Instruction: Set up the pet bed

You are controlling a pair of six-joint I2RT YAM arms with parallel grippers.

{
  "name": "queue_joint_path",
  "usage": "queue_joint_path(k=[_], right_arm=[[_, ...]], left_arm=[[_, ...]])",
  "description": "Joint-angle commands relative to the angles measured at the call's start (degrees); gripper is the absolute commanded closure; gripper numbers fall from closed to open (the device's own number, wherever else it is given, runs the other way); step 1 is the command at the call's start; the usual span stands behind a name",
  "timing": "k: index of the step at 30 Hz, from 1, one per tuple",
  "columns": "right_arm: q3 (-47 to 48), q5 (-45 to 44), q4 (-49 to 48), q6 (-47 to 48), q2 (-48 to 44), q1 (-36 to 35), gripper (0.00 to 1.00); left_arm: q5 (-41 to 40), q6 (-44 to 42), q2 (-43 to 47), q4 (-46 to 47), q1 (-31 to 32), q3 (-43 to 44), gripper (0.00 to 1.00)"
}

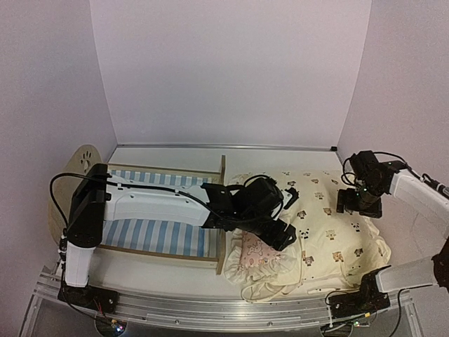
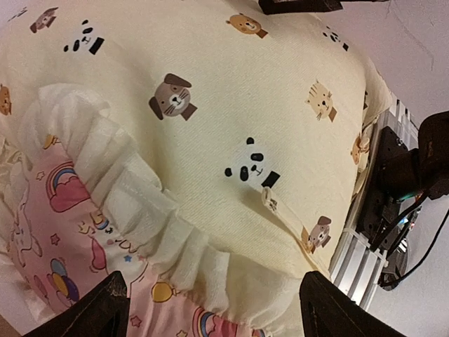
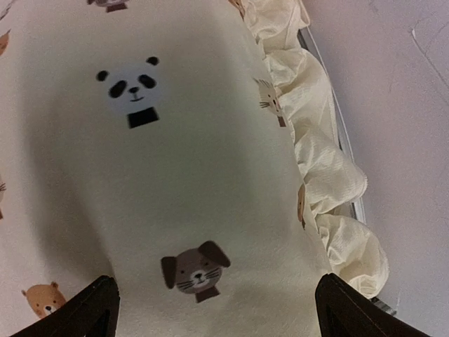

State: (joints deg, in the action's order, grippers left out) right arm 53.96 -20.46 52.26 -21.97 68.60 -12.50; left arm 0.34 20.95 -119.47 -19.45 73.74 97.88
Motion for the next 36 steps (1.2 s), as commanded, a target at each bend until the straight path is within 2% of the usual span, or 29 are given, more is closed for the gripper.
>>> queue_joint_path(k=[1, 4, 8, 9, 10, 13, 15, 21, 22, 28, 36], right_arm=[[-3.2, 13.0, -5.0, 2.7, 1.2, 5.3, 0.02], [-5.4, 18.7, -7.8, 3.1, 3.8, 5.8, 0.02], [-7.3, 20.0, -10.1, 3.1, 6.2, 6.3, 0.02], [-7.9, 20.6, -10.7, 3.1, 6.5, 6.3, 0.04], [-8.2, 21.2, -11.3, 3.3, 6.7, 6.3, 0.09], [-8.5, 21.2, -12.1, 3.7, 6.7, 6.4, 0.33], [-8.1, 20.5, -12.1, 3.9, 6.0, 6.4, 0.53], [-4.9, 17.0, -12.1, 5.9, 2.3, 6.4, 0.97], [-4.1, 16.6, -11.8, 6.3, 1.7, 6.4, 1.0], [1.7, 16.3, -10.4, 9.1, -1.2, 6.4, 1.0], [16.0, 16.4, -7.8, 12.2, -1.7, 6.4, 1.0]], left_arm=[[1.8, -0.7, -2.7, -1.9, 0.7, 5.3, 0.16], [0.7, -1.0, -4.1, -2.1, 0.8, 5.9, 0.16], [-0.8, -1.2, -4.9, -1.6, 0.6, 4.7, 0.16], [-2.3, -1.2, -5.1, -1.8, 0.7, 4.5, 0.16], [-3.6, -1.2, -5.3, -2.1, 0.7, 4.4, 0.16], [-6.7, -1.3, -5.2, -3.3, 0.2, 4.1, 0.17], [-7.1, -0.8, -4.2, -3.9, -0.5, 3.3, 0.17], [-8.4, -0.3, 3.6, -1.9, -2.6, -4.2, 0.17], [-8.5, -0.3, 5.0, -1.8, -3.1, -5.3, 0.17], [-11.8, -0.7, 13.0, -2.3, -4.9, -11.9, 0.16], [-16.1, 0.4, 22.6, -3.3, -6.3, -19.1, 0.15]])
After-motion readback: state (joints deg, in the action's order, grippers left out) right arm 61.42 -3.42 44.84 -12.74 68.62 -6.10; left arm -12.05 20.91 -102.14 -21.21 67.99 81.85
